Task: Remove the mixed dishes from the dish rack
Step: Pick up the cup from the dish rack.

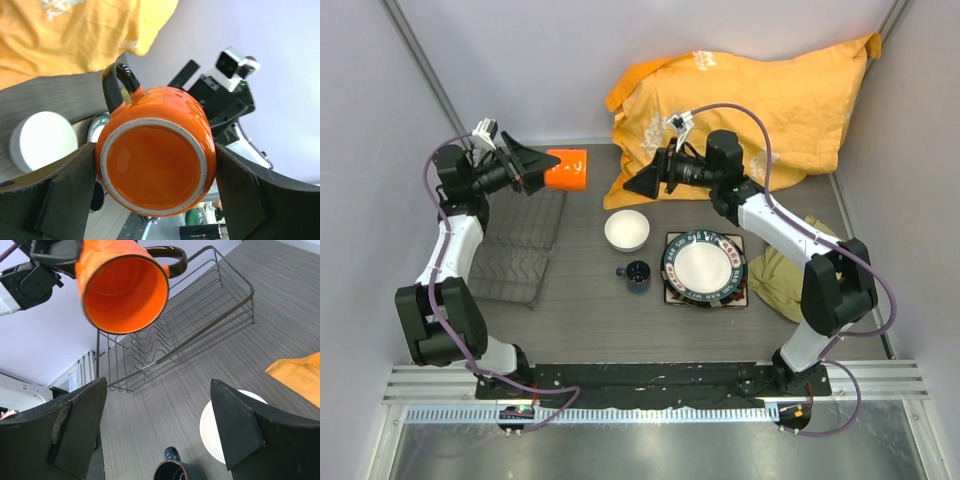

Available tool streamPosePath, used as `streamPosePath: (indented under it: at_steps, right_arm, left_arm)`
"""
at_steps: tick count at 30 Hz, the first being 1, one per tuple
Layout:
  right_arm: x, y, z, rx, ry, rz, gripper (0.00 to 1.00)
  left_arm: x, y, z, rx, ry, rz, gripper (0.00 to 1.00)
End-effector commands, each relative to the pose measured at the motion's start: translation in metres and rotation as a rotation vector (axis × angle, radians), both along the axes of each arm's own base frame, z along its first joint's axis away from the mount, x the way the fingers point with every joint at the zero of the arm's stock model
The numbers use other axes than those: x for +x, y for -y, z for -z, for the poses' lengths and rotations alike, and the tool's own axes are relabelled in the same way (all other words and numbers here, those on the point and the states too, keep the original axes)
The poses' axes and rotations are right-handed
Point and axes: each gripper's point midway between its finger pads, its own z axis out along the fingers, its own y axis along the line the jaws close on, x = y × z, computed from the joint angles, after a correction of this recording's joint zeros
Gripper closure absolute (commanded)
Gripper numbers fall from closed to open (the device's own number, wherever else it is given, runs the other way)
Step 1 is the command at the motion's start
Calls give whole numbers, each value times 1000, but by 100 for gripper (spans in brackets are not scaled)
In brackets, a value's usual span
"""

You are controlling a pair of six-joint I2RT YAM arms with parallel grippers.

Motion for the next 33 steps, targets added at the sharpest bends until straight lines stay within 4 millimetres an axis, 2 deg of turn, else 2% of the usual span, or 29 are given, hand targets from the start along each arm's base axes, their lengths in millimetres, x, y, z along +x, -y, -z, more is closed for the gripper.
streamPosePath:
  at_steps: [1, 5, 13, 23, 33]
  right_arm:
    - [4, -4, -33, 63, 92, -11, 11]
    - [9, -7, -32, 79, 83, -11, 14]
    - [5, -14, -37, 105, 77, -29, 22]
    - [-6, -33, -45, 127, 79, -73, 27]
    - [-5, -50, -38, 125, 60, -110, 31]
  left_arm:
    - [-29, 19, -49, -53, 141, 72, 100]
    - [-38, 31, -46, -68, 128, 88, 100]
    - [-49, 51, -47, -77, 146, 122, 100]
    - [-51, 55, -42, -76, 145, 119, 100]
    - [-55, 62, -39, -79, 143, 133, 100]
